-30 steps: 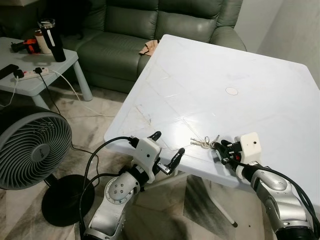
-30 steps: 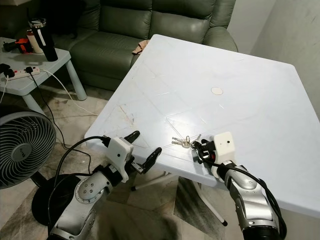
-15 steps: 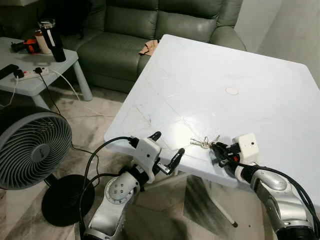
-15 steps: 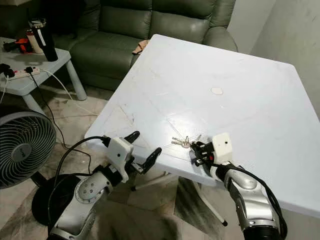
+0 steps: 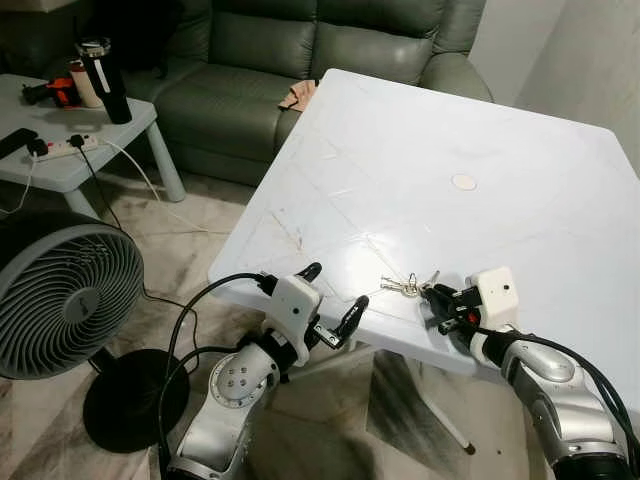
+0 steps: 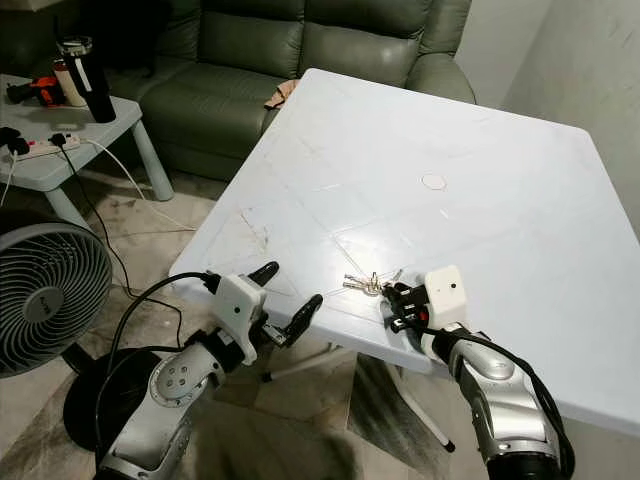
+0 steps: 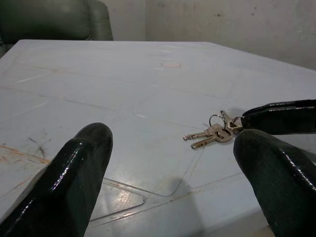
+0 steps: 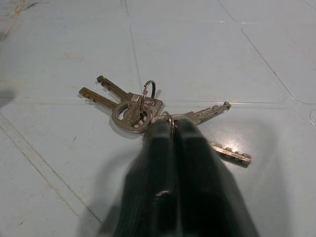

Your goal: Hang keys on a hook

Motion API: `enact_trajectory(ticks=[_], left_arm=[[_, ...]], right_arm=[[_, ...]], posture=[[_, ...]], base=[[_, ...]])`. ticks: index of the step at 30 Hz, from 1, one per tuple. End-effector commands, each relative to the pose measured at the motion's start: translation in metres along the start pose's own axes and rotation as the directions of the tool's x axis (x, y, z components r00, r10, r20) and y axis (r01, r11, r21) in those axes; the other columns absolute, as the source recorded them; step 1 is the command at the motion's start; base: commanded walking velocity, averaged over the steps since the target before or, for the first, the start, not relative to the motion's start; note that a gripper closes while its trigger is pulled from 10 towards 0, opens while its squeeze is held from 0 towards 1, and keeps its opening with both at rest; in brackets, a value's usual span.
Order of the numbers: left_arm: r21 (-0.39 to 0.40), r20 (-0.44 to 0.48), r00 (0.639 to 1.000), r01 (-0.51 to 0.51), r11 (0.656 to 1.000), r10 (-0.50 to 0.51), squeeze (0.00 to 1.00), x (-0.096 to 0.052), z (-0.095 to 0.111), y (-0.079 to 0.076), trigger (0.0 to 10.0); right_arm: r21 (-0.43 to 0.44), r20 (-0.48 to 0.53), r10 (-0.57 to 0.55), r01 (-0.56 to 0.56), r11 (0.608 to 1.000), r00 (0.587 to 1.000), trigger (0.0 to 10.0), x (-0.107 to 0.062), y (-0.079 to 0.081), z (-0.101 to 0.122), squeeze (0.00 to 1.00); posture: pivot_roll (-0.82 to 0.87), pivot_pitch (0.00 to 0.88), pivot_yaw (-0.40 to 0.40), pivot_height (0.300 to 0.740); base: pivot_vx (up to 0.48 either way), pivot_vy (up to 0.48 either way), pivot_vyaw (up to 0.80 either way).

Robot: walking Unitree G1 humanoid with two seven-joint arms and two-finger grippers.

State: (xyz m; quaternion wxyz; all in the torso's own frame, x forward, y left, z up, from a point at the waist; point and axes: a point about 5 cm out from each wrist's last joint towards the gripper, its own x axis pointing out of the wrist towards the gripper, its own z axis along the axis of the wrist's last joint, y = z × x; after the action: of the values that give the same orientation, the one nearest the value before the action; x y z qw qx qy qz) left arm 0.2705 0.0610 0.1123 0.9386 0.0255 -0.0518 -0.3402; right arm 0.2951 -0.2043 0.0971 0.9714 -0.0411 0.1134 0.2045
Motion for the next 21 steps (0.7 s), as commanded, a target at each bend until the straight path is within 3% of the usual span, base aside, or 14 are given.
enact_trajectory(ticks=[1,2,11,16,21], left_arm=[[0.011,0.009,1.000,0.006,1.000,-0.006,0.00,0.002,0.005,-0.001,10.0],[0.011,0.009,1.000,0.006,1.000,-0.006,0.00,0.002,0.005,-0.001,10.0],[0.011,0.009,1.000,0.003,1.000,-0.003,0.00,0.002,0.005,-0.001,10.0],[0.012,0.015,1.000,-0.027,1.000,0.027,0.00,0.004,0.007,0.006,10.0],[0.029,0.022,0.998,-0.051,0.998,0.050,0.00,0.006,0.010,0.014,10.0]], right_arm=[[-0.005,0.004,-0.008,0.008,1.000,1.000,3.0,-0.003,-0.002,0.000,0.00],[0.002,0.013,0.007,-0.007,1.000,1.000,0.0,-0.004,-0.001,0.000,0.00],[0.013,0.028,0.014,-0.015,1.000,0.999,0.0,-0.005,0.000,0.001,0.00],[0.028,0.209,-0.031,0.025,0.999,0.978,0.0,-0.006,-0.005,0.026,0.00],[0.038,0.305,-0.079,0.071,0.997,0.949,0.0,-0.006,-0.008,0.044,0.00]], posture=[[0.06,0.131,-0.080,0.740],[0.06,0.131,-0.080,0.740],[0.06,0.132,-0.080,0.740],[0.06,0.129,-0.079,0.740],[0.06,0.129,-0.079,0.740]], base=[[0.000,0.000,0.00],[0.000,0.000,0.00],[0.000,0.000,0.00],[0.000,0.000,0.00],[0.000,0.000,0.00]])
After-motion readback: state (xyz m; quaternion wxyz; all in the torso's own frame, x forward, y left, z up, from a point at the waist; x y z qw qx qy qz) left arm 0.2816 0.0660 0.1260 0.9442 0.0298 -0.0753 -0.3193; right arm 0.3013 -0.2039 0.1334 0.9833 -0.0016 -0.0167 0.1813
